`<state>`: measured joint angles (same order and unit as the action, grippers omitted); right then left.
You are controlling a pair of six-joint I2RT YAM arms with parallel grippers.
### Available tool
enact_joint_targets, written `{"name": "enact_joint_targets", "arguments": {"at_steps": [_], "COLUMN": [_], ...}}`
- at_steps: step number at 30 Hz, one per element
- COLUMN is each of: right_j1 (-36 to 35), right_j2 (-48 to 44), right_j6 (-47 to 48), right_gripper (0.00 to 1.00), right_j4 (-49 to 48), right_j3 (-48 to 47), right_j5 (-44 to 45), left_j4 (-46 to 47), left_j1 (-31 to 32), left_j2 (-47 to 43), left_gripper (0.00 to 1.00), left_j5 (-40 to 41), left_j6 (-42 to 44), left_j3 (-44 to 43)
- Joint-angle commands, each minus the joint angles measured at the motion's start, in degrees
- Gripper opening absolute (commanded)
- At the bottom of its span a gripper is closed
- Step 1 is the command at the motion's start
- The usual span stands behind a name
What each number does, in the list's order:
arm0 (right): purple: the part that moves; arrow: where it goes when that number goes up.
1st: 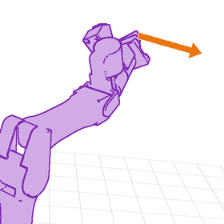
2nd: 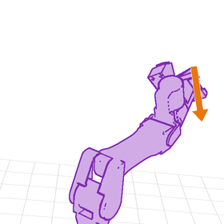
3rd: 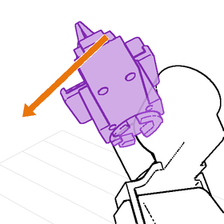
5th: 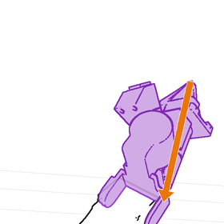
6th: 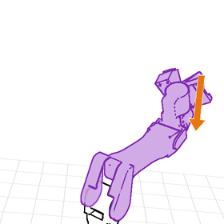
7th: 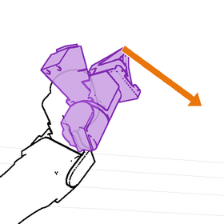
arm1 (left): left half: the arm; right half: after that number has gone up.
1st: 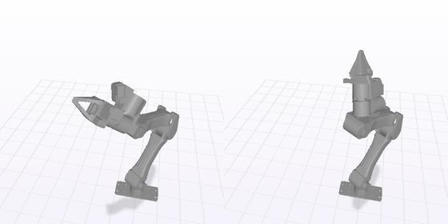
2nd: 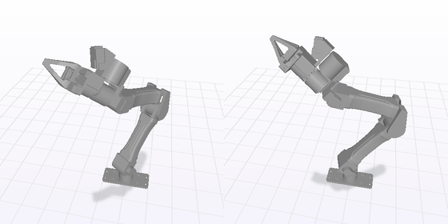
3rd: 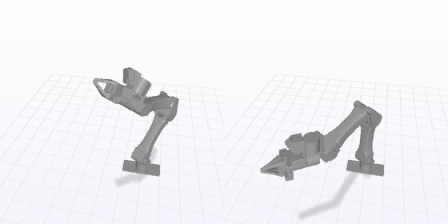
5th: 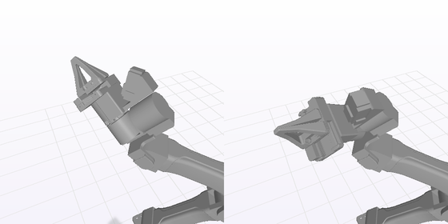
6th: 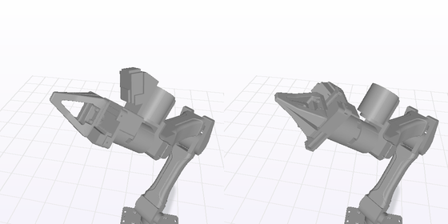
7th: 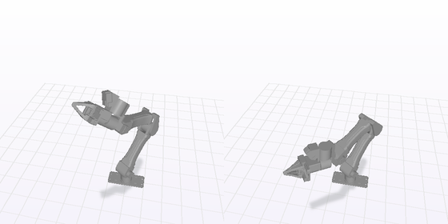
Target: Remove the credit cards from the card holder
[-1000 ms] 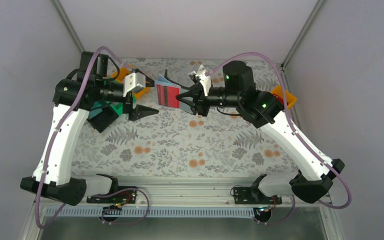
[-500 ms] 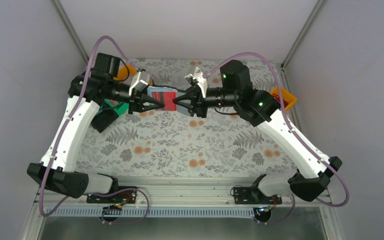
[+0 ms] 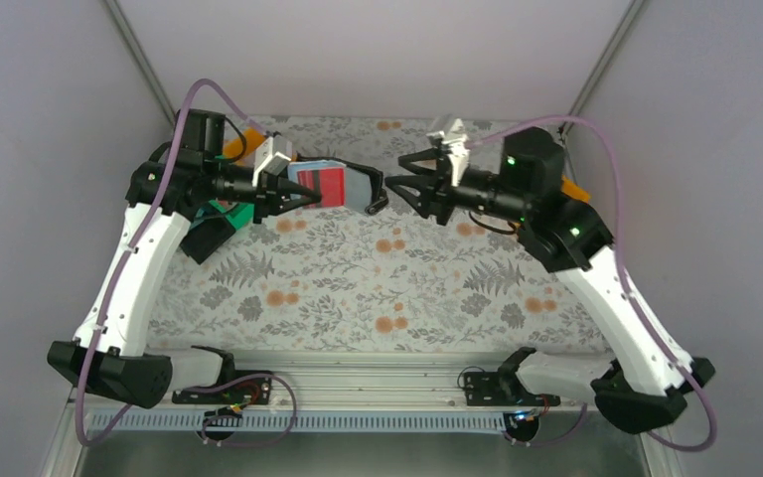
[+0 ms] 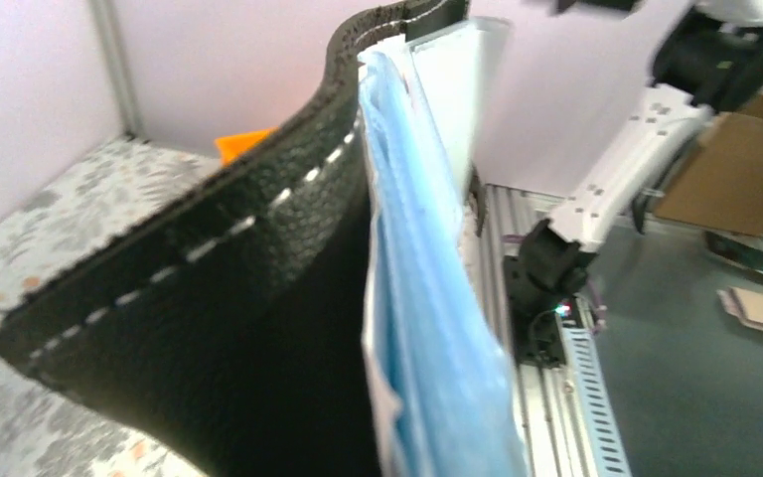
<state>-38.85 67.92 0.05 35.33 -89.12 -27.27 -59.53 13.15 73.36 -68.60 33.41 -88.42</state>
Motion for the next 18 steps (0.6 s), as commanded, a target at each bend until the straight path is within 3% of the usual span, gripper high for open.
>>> {"name": "enact_joint_targets", "arguments": {"at_steps": [1,5,8,18], "right_j1": [0.4,-1.1,-3.1,-1.9], "right_j2": [-4.3,-2.0,2.0,8.0], "right_j6": [-2.3,-5.3,-6.9,-7.1], "right_gripper": [0.45,0.38,0.30,0.26], "right_j4": [-4.1,-12.7,-18.6,-19.1], "right_j3": [0.8,5.2,7.6,6.9], "right_j5": [1.7,-14.2,-21.5,-19.2], "left_j4": [7.6,7.7,7.0,-2.3], "left_j1": [-0.8,-0.8,-0.8,-0.8], "left_j2": [-0.9,-0.6,-0.7,-1.4], "left_gripper": [0.02,0.02,0.02,0.02], "left_j5": [6.1,4.4,3.4,-9.1], "left_j6": [-8.2,-8.1,-7.4,5.2], "left_j3": [1.2,1.1,0.9,-1.1]}}
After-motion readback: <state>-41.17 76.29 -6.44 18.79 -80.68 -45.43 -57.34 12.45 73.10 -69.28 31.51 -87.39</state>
